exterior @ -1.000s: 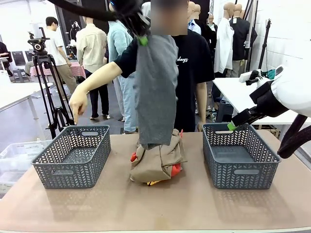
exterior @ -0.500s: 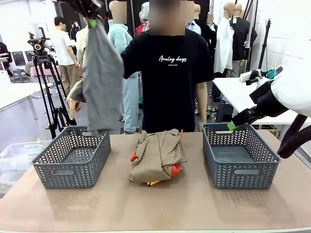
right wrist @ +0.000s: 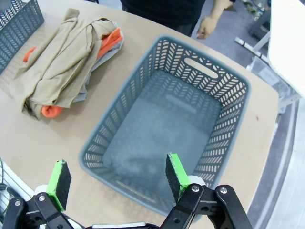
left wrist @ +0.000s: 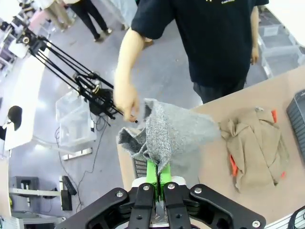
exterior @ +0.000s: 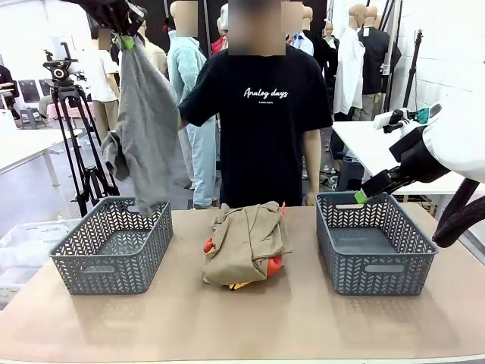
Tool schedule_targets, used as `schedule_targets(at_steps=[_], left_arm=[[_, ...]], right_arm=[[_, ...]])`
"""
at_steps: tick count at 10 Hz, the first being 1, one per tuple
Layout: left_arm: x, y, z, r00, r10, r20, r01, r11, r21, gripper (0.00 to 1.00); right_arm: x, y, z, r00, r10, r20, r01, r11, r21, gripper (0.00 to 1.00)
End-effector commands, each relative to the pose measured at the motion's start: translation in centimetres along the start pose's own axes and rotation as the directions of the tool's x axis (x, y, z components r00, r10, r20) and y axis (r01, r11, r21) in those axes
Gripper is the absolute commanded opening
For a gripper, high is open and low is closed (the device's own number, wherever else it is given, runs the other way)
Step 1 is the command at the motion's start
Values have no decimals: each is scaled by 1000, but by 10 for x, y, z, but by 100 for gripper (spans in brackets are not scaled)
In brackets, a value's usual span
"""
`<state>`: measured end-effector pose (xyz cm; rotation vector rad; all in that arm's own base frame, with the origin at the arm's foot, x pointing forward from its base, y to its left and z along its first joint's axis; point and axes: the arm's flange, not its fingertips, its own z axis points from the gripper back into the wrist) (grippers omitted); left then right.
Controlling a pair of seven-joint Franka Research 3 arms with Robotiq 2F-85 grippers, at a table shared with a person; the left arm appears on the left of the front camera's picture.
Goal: Sort the tops and bottoms.
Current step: Sort the clothes according to human instructions.
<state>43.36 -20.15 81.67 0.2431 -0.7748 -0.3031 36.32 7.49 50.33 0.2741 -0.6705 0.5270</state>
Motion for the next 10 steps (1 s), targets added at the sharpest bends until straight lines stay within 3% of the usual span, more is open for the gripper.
schedule_targets(at_steps=[1, 5, 9, 10], left_arm=[[5, 4, 8, 1000, -15, 25, 15, 1000, 5, 0], [-11, 9, -21, 999, 7, -43, -7, 1000, 6, 0], [-50, 50, -58, 985, 131, -110, -127, 991, 36, 0], [-60, 59, -78, 975, 149, -167, -147, 989, 23, 0]], right_arm=[[-1, -1, -3, 1000, -6, 4, 5, 1000, 23, 100], [-1, -1, -3, 1000, -6, 4, 5, 1000, 23, 100], [-1, -1, -3, 1000, -6, 4, 5, 1000, 23, 100], [-1, -1, -3, 1000, -6, 4, 5, 1000, 23, 100]])
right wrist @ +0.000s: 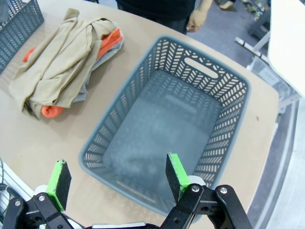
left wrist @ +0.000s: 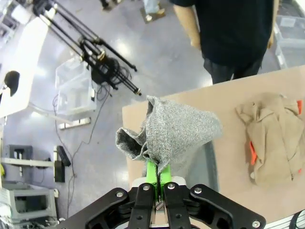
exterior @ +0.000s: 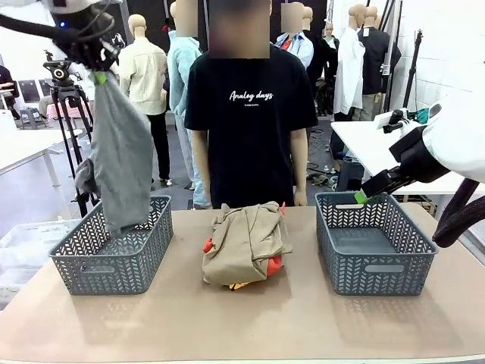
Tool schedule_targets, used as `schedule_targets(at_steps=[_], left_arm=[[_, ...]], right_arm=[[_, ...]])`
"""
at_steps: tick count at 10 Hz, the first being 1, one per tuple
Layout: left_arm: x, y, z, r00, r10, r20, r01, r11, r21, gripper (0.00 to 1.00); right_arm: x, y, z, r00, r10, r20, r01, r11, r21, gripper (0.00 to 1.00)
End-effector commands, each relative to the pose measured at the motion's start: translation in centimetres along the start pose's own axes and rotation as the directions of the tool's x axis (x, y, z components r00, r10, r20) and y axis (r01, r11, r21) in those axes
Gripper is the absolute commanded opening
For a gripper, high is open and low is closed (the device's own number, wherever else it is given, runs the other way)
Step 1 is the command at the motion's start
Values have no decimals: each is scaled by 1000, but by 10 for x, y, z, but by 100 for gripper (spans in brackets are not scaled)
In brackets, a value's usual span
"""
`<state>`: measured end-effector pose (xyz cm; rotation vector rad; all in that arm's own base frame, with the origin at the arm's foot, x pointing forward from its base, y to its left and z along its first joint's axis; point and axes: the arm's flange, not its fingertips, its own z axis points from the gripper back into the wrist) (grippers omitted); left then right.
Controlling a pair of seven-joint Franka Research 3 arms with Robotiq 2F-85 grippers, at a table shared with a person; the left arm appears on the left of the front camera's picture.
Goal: Sort the tops and bottoms.
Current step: Sort the clothes according to human instructions.
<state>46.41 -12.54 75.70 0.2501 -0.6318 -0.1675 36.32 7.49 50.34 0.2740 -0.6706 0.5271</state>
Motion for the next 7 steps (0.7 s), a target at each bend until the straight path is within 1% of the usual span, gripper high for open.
schedule_targets(at_steps=[1, 3, 4, 5, 7], left_arm=[[-23, 14, -40, 994, 81, -80, -85, 995, -52, 0], [-42, 38, -93, 976, 168, -138, -177, 983, -56, 0], [-51, 45, -115, 971, 186, -150, -194, 980, -43, 0], [-62, 44, -140, 967, 179, -183, -190, 981, -44, 0], [-76, 32, -176, 954, 156, -255, -196, 971, -140, 0]], right_arm=[[-1, -1, -3, 1000, -6, 4, 6, 1000, 23, 100], [-1, -1, -3, 1000, -6, 4, 6, 1000, 23, 100], [-1, -1, -3, 1000, -6, 4, 6, 1000, 23, 100], [-1, -1, -3, 1000, -6, 4, 6, 1000, 23, 100], [-1, -1, -3, 1000, -6, 4, 6, 1000, 23, 100]])
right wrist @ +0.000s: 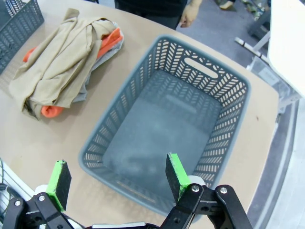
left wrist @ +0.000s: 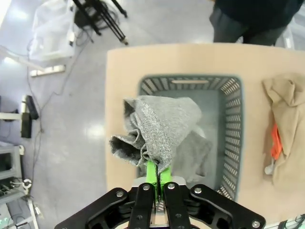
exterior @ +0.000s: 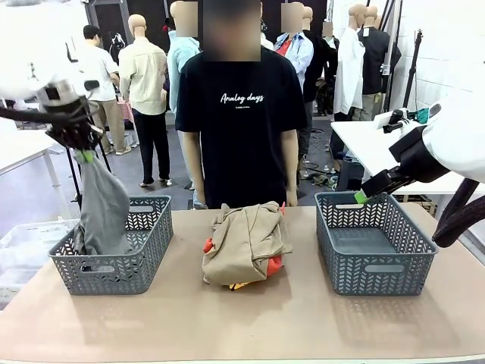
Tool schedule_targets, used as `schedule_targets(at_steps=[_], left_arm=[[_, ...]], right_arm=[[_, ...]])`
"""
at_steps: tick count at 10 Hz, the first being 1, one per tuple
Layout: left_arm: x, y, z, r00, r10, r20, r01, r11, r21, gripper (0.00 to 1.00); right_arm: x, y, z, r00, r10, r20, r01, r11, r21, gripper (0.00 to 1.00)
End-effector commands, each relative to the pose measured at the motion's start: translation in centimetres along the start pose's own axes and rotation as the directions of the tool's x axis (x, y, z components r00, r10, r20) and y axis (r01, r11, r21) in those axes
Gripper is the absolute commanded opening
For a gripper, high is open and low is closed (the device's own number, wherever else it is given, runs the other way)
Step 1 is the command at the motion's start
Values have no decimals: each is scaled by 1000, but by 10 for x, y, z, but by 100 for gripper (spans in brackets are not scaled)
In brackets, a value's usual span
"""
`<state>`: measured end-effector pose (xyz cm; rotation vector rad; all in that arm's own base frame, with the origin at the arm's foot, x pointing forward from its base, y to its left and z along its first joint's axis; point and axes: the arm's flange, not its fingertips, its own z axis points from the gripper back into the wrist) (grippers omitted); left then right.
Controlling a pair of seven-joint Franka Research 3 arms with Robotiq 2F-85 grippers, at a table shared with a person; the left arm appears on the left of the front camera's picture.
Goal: Sort the tops and bottoms.
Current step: Sort the clothes according to human instructions.
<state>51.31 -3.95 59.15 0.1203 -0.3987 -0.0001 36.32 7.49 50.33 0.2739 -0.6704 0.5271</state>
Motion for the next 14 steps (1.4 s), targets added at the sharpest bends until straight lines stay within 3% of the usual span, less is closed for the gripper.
schedule_targets(at_steps=[1, 5, 7, 9, 13, 14], left_arm=[[-8, -19, -14, 998, -31, -49, 25, 993, -112, 0], [-28, -24, -60, 973, -28, -230, -4, 991, -137, 0], [-33, -27, -80, 930, -118, -349, 50, 979, -196, 0], [-33, -33, -82, 916, -134, -377, 63, 979, -196, 0], [-27, -39, -62, 937, -145, -319, 97, 982, -161, 80], [-24, -41, -50, 951, -134, -278, 104, 987, -121, 80]], right_arm=[[-1, -1, -3, 1000, -6, 4, 6, 1000, 23, 100], [-1, -1, -3, 1000, -6, 4, 6, 1000, 23, 100], [-1, -1, -3, 1000, -6, 4, 6, 1000, 23, 100], [-1, -1, -3, 1000, -6, 4, 6, 1000, 23, 100], [-1, -1, -3, 1000, -6, 4, 6, 1000, 23, 100], [-1, -1, -3, 1000, -6, 4, 6, 1000, 23, 100]])
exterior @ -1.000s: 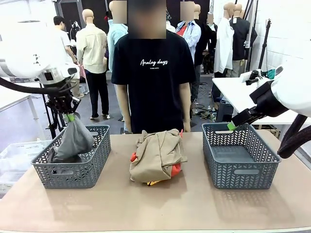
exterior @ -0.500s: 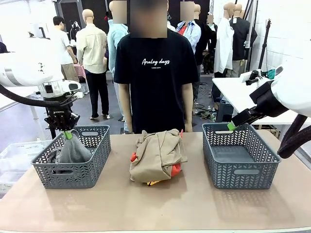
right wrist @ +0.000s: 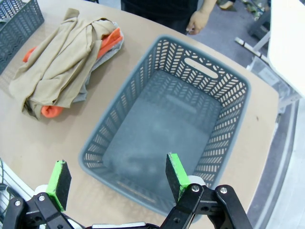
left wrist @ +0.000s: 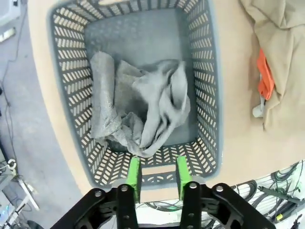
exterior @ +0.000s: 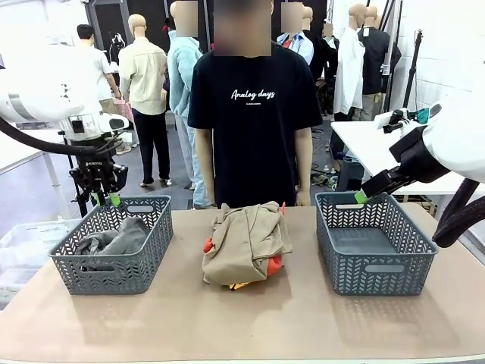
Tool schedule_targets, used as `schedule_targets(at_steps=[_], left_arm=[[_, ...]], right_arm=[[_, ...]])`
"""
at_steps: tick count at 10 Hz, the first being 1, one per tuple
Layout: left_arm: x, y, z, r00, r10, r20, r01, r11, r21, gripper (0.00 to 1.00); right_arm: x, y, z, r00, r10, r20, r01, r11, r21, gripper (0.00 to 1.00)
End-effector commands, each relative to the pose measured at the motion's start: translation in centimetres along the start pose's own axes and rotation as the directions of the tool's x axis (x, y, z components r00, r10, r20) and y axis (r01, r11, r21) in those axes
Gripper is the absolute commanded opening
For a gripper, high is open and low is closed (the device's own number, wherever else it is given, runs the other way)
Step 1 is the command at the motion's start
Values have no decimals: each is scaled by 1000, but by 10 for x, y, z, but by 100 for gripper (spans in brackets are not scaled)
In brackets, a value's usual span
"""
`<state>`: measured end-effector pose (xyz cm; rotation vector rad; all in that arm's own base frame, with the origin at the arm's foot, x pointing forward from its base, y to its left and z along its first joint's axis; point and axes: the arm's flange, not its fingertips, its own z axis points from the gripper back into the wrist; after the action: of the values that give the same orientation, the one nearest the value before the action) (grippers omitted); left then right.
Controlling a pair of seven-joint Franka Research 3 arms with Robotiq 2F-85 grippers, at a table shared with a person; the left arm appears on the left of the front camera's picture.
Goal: Sort the tops and bottoms.
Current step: Sort the clothes according to human instructions.
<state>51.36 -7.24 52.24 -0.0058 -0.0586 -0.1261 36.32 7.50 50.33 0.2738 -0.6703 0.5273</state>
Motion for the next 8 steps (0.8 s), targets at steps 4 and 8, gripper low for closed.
schedule_targets(at_steps=[4, 8], left_arm=[[-1, 1, -11, 1000, 7, -25, -8, 1000, -15, 80], [-1, 1, -11, 1000, 7, -25, -8, 1000, -15, 80]], right_arm=[[-1, -1, -3, 1000, -6, 4, 6, 1000, 23, 100], [-1, -1, -3, 1000, -6, 4, 6, 1000, 23, 100]])
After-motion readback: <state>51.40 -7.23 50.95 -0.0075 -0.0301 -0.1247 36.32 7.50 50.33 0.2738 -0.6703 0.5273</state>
